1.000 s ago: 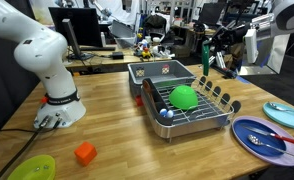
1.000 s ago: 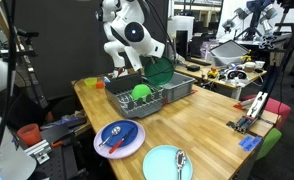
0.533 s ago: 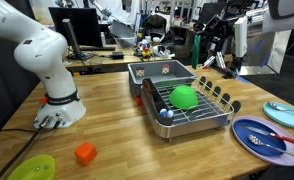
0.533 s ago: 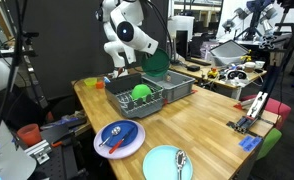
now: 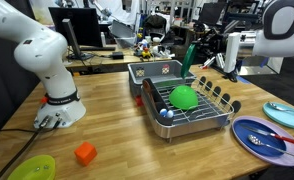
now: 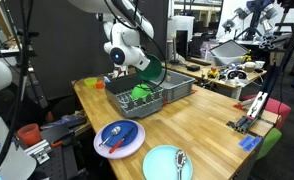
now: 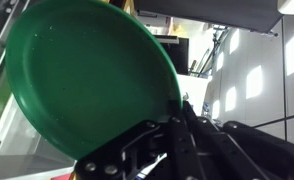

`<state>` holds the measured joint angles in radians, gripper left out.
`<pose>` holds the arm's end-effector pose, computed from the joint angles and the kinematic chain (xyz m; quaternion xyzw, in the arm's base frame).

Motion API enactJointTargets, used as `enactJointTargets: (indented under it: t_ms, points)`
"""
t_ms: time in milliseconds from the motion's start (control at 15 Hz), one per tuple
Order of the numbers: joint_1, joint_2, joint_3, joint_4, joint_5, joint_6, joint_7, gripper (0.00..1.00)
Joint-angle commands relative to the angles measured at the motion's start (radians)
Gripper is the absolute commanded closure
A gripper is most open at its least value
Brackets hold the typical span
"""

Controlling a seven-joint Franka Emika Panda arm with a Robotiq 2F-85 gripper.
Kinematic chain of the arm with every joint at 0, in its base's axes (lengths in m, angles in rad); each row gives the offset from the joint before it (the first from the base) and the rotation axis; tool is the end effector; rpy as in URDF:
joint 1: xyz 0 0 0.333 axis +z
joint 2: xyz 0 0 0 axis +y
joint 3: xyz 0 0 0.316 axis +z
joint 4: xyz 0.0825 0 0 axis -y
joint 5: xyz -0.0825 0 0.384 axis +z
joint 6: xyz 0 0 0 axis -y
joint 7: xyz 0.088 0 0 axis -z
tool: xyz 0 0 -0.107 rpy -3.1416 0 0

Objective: Place the dark green plate on the dishrack

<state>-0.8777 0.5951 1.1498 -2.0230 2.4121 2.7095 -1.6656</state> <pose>0.5805 0.1048 0.3059 -0.7077 0.2914 -0.3278 0.5538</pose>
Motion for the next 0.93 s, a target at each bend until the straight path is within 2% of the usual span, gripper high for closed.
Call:
enactJointTargets:
  t_ms: [0,67,533,600,667,867]
  points:
    - [-0.014,0.008,0.002,-0.055,0.032,-0.103,-0.044,0.99]
    - [0.141,-0.174,-0.18,-0.064,-0.015,-0.174,0.184,0.94]
    - [0.14,-0.175,-0.183,-0.076,-0.01,-0.206,0.183,0.94]
    - [0.14,-0.175,-0.183,-0.076,-0.01,-0.207,0.183,0.99]
    - [0.176,-0.173,-0.221,-0.071,-0.007,-0.233,0.214,0.99]
    - [0.377,-0.214,-0.442,-0.063,0.085,-0.339,0.287,0.99]
